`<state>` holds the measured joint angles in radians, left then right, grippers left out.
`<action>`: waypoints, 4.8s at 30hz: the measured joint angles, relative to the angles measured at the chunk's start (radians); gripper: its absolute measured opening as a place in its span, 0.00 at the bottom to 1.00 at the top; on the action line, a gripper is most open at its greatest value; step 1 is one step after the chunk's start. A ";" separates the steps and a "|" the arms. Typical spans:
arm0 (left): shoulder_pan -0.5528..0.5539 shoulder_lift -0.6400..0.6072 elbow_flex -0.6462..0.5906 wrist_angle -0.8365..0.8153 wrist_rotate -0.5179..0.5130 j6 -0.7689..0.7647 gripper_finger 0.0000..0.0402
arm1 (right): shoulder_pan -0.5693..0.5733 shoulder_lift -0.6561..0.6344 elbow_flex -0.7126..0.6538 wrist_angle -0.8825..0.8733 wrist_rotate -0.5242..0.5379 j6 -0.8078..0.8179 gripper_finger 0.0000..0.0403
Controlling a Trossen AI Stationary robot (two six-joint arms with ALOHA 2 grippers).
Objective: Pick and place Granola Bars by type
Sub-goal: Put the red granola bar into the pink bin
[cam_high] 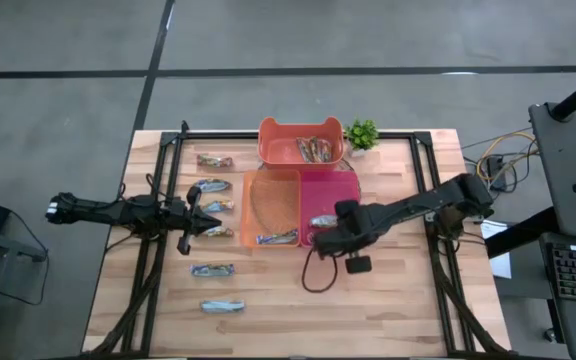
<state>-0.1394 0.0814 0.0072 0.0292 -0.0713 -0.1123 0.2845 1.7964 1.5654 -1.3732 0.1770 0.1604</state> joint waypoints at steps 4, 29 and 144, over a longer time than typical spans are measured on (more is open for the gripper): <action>0.000 0.000 0.000 0.000 0.000 0.000 0.00 | -0.038 -0.004 0.000 0.021 0.010 -0.030 0.02; 0.000 0.000 0.000 0.000 0.000 0.000 0.00 | -0.281 -0.003 -0.138 0.254 0.104 -0.197 0.02; 0.000 0.000 0.000 0.000 0.000 0.000 0.00 | 0.107 -0.146 -0.298 1.172 0.116 0.131 0.89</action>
<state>-0.1390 0.0812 0.0073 0.0292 -0.0713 -0.1123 0.3917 1.6508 1.2671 -0.2009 0.2925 0.2916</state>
